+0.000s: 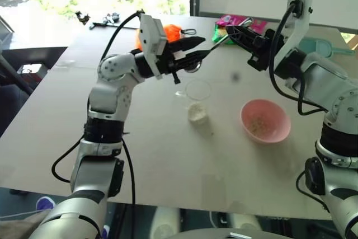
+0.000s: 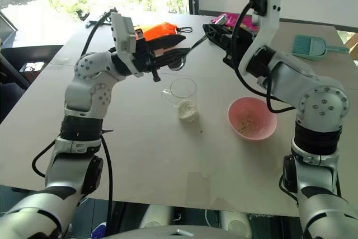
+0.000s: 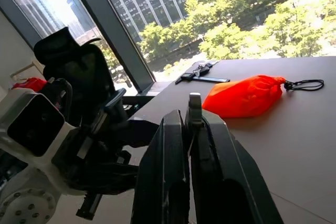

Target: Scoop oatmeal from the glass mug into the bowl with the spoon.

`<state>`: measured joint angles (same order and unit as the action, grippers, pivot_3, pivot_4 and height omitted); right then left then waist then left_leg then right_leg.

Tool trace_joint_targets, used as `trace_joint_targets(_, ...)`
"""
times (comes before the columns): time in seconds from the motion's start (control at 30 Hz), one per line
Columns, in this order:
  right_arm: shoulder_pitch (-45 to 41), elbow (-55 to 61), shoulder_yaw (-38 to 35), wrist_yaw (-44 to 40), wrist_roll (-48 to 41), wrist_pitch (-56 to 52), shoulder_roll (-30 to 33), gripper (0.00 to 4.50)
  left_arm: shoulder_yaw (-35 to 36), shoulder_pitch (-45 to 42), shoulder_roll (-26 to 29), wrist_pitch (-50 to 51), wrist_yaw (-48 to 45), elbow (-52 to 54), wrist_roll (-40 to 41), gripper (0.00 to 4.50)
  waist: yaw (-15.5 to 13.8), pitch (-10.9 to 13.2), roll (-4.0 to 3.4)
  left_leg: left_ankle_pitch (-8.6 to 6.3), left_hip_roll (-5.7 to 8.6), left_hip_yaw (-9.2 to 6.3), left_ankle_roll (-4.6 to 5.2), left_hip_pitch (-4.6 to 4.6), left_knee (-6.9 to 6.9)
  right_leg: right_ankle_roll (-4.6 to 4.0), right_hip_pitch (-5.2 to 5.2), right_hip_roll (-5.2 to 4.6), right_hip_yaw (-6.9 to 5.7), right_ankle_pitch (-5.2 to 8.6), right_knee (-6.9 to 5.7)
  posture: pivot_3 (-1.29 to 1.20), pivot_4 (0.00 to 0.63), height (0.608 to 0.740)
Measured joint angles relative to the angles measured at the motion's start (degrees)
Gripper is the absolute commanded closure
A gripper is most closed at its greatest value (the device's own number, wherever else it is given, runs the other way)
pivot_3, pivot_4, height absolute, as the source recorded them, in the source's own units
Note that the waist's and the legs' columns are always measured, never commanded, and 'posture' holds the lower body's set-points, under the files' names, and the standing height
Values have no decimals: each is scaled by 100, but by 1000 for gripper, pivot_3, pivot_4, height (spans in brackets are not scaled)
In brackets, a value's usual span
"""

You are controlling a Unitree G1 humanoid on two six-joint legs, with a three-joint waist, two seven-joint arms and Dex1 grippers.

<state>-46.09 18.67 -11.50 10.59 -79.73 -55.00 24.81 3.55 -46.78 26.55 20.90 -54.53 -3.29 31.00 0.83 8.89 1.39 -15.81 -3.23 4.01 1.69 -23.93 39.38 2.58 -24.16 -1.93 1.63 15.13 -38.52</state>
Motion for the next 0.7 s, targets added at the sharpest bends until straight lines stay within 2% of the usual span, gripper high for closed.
trace_joint_targets(0.1, 209, -6, -376, 254, -112, 132, 197, 4500, 680, 625, 300, 1142, 692, 776, 690, 1573, 30, -1, -1, 0, -3, 4, -1, 3, -7, 0, 0, -5, 5, 0, 2, 0, 150, 740)
trace_joint_targets(0.27, 632, 8, -776, 577, -224, 364, 296, 4500, 1034, 2329, 439, 1826, 1029, 1294, 1053, 1573, 14, 0, -3, 1, -2, 7, -2, 7, -7, 0, 0, -7, 4, 0, -3, 0, 150, 740)
trace_joint_targets(0.37, 792, 87, -791, 666, -217, 557, 242, 4500, 1011, 2855, 440, 1728, 1081, 1330, 939, 1573, -13, 1, -2, 0, 1, 5, 0, 13, -3, 0, 1, -6, 4, 0, -16, 0, 150, 740)
trace_joint_targets(0.5, 849, 163, -798, 792, -169, 851, 80, 4500, 758, 3061, 403, 1317, 1168, 1391, 490, 1573, -22, 0, -2, -4, 5, 6, 8, 16, 1, -1, 1, -5, 7, 0, -26, 0, 150, 740)
trace_joint_targets(0.7, 929, 326, -793, 885, -117, 1072, 76, 4500, 104, 3093, -147, 615, 1492, 1244, -292, 1573, -30, -1, -4, -1, 5, 8, 2, 13, -1, -1, 0, -4, 12, 1, -21, 0, 150, 740)
